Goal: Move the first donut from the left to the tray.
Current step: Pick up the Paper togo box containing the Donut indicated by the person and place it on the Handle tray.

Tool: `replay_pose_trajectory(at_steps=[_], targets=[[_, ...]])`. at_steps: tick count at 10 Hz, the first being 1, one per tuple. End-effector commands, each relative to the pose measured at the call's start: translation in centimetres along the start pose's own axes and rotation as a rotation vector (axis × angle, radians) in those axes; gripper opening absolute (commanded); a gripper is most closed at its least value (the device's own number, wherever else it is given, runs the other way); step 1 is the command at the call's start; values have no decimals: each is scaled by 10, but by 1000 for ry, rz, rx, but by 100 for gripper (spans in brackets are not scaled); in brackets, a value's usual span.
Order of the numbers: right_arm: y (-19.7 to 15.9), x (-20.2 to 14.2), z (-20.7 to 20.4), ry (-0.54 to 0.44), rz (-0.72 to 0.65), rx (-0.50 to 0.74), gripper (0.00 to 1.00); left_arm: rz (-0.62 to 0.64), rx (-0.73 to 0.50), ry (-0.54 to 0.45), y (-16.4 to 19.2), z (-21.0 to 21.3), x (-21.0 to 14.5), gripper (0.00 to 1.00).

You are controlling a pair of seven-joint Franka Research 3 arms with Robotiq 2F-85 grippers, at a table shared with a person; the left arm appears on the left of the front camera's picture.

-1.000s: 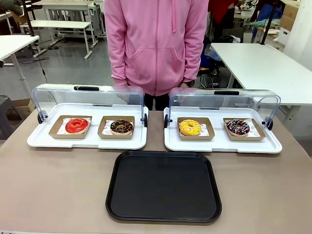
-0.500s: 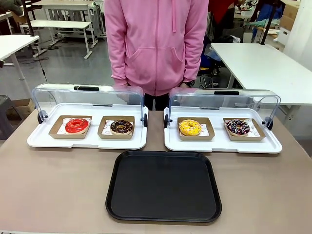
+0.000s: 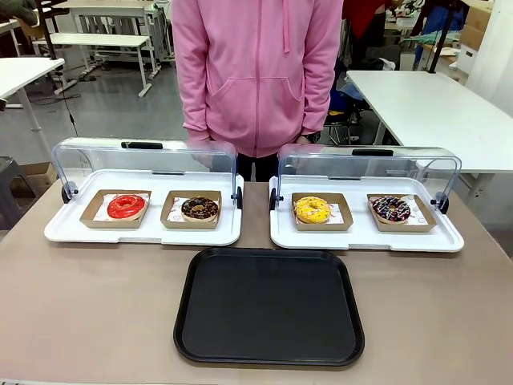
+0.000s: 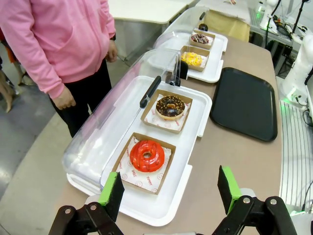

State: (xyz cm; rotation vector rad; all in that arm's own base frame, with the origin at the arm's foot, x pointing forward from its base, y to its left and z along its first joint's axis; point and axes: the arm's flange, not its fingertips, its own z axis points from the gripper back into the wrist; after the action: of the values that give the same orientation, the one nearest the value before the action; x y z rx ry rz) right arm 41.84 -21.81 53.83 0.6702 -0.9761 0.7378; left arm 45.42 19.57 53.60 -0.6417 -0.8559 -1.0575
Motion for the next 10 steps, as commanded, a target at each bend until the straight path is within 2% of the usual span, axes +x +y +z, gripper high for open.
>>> replay_pose_trajectory(at_steps=[1,10], targets=[[-1,2,0,-13,6,6,100,-5,1,3,-1,0,1,100],[-1,2,0,-13,6,6,100,-5,1,3,-1,0,1,100]])
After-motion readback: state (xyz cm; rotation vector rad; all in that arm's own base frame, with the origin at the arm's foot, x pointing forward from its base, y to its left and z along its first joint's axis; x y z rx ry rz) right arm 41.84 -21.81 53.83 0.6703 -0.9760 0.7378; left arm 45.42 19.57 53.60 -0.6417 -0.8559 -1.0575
